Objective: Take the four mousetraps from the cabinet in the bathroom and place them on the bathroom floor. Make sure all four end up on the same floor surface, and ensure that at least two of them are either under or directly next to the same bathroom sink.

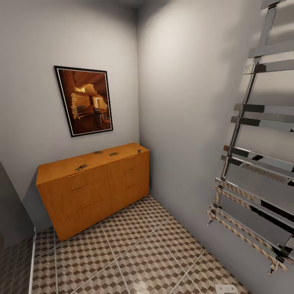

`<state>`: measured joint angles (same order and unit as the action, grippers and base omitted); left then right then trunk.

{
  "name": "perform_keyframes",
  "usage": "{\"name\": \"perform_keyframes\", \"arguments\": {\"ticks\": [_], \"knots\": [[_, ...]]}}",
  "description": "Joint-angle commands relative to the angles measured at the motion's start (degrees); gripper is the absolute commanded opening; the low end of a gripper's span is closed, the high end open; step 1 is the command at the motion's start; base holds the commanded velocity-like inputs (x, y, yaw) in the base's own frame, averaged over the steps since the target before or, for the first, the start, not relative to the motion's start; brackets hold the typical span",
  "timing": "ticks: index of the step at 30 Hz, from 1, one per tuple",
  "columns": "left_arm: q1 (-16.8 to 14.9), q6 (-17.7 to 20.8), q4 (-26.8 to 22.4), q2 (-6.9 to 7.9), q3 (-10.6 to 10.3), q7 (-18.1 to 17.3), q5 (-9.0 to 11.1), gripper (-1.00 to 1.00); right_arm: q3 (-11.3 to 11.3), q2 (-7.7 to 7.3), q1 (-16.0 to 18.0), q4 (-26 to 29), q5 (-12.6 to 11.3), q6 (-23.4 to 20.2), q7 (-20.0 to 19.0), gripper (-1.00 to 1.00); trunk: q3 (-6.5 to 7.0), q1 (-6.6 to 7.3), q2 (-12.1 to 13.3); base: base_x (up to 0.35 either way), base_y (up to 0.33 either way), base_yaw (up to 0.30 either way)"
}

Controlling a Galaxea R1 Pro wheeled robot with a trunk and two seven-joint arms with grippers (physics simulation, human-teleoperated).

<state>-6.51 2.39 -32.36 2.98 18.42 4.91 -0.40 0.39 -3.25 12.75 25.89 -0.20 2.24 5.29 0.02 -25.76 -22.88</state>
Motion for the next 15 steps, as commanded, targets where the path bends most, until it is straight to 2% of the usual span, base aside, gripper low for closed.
{"name": "perform_keyframes", "arguments": {"ticks": [1, 15], "knots": [[0.0, 0.25, -0.07, -0.01, 0.04, 0.1, -0.04, 1.0, 0.05, 0.0, 0.01, -0.07, -0.03, 0.21, 0.15, 1.0, -0.02, -0.02, -0.04, 0.0, 0.0, 0.0], [-0.06, 0.42, 0.7, 0.08, -0.51, -0.56, 0.05, 1.0, -0.19, 0.04, 0.32, 0.35, 0.27, -0.25, 0.12, 1.0, -0.02, -0.02, -0.04, 0.0, 0.0, 0.0]]}}
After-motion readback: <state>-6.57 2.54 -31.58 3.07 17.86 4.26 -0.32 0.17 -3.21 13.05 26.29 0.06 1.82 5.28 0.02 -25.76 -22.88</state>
